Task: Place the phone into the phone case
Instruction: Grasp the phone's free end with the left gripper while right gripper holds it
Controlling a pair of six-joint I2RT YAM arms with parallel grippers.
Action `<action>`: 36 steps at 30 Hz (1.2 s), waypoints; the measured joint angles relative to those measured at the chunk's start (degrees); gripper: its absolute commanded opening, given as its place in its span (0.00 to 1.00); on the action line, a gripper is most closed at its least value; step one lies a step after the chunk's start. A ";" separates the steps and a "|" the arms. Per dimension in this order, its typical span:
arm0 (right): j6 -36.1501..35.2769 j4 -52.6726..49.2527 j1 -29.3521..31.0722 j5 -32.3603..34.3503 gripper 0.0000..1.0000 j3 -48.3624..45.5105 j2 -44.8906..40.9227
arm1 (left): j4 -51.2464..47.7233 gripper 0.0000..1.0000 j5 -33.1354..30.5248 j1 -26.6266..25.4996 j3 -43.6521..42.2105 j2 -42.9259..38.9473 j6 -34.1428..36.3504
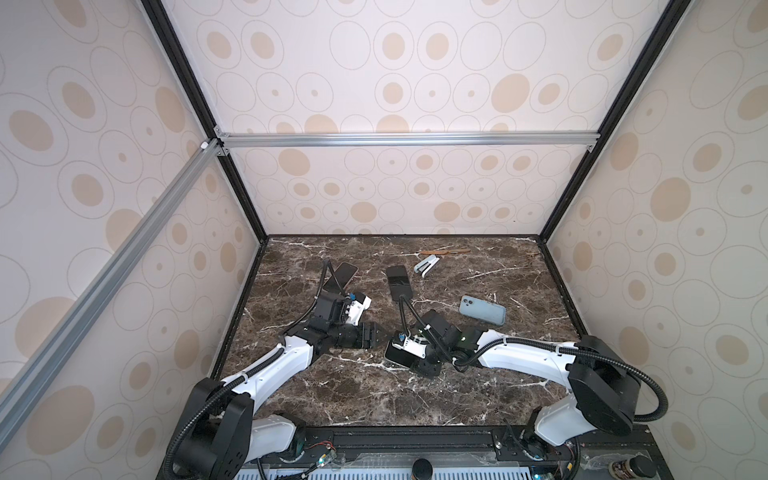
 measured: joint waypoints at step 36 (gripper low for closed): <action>1.09 4.09 -0.22 -4.20 0.52 -0.02 -6.60 | 4.94 0.38 11.10 -0.02 -3.19 0.15 -3.04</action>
